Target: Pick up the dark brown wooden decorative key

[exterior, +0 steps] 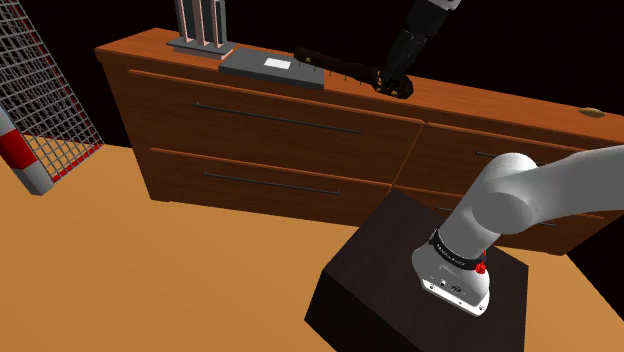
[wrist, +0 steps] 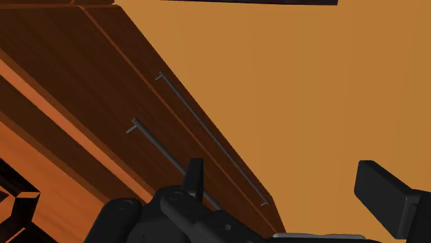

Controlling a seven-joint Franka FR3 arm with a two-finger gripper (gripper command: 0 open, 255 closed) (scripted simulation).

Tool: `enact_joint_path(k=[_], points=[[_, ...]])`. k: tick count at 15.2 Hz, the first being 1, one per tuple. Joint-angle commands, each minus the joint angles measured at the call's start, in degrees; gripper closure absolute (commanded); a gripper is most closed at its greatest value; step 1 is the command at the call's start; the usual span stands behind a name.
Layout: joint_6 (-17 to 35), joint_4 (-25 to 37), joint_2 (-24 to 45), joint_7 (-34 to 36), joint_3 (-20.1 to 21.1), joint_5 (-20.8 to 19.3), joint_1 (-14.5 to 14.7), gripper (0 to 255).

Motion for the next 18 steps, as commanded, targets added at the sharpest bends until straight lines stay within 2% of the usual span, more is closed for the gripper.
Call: enact_joint_path(k=[1,10,18], points=[[0.00,0.00,0.00,0.00,0.00,0.00,0.00,0],[11.22,4.44,12.85,-15.11,-5.39,-9.33,-0.04,0],[20.48,13.17,26.45,-26.95,-9.33,-14.46,0.37,0]])
